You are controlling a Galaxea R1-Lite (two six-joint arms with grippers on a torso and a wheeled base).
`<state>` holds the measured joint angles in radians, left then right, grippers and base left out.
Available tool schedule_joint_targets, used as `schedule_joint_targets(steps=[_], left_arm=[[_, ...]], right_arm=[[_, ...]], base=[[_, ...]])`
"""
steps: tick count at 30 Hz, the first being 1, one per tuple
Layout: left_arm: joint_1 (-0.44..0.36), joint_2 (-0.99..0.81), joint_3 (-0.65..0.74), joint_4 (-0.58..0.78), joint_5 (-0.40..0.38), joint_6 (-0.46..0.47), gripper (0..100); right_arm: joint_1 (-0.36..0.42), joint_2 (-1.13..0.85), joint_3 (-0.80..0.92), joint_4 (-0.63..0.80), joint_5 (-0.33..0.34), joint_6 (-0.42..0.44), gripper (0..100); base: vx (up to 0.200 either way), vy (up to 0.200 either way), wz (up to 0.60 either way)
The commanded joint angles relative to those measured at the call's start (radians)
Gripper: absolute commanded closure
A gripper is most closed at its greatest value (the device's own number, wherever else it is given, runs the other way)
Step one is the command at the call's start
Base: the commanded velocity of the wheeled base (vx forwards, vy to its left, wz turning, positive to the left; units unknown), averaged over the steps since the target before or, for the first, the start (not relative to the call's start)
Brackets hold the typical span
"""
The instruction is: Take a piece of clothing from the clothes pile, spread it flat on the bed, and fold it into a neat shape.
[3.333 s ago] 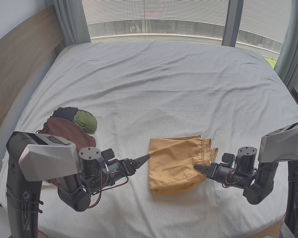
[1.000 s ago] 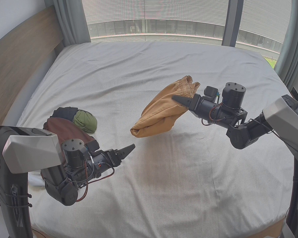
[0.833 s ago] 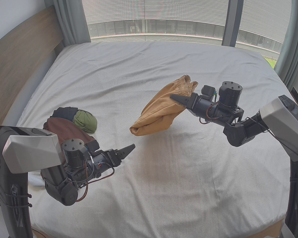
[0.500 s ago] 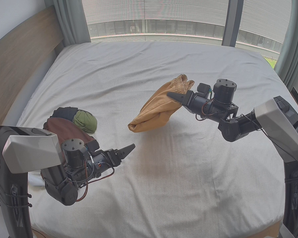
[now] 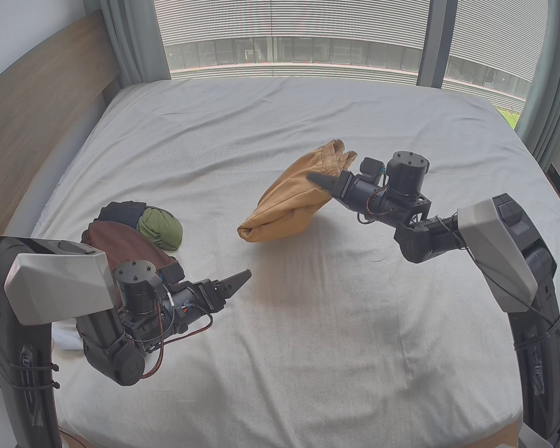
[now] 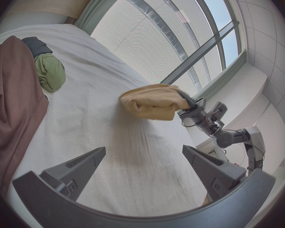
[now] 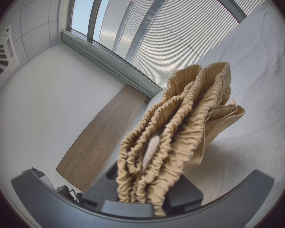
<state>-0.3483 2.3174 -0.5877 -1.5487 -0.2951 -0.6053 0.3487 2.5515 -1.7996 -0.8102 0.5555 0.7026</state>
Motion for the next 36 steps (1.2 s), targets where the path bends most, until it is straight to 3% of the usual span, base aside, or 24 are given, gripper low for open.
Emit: schedule_joint_targets(steps=[1, 7, 14, 26, 27, 36], left_arm=[[0.002, 0.003, 0.0, -0.001, -0.001, -0.001, 0], [0.0, 0.008, 0.0, -0.001, -0.002, -0.001, 0], [-0.001, 0.01, 0.0, -0.001, -0.002, 0.001, 0], [-0.001, 0.008, -0.001, -0.001, -0.001, 0.001, 0], [-0.001, 0.008, -0.003, -0.001, -0.001, 0.001, 0], [-0.003, 0.002, -0.003, -0.001, -0.001, 0.001, 0]], right_arm=[[-0.025, 0.093, 0.017, -0.006, 0.0, -0.006, 100], [-0.07, 0.081, 0.197, -0.02, 0.0, -0.067, 100], [-0.082, 0.038, 0.388, -0.13, -0.006, -0.072, 100], [-0.082, 0.087, 0.454, -0.254, -0.011, -0.071, 100], [-0.082, 0.093, 0.457, -0.264, -0.011, -0.071, 0], [-0.123, 0.062, 0.52, -0.311, -0.016, -0.075, 0]], base=[[0.0, 0.0, 0.0], [0.0, 0.0, 0.0], [0.0, 0.0, 0.0], [0.0, 0.0, 0.0], [0.0, 0.0, 0.0], [0.0, 0.0, 0.0]])
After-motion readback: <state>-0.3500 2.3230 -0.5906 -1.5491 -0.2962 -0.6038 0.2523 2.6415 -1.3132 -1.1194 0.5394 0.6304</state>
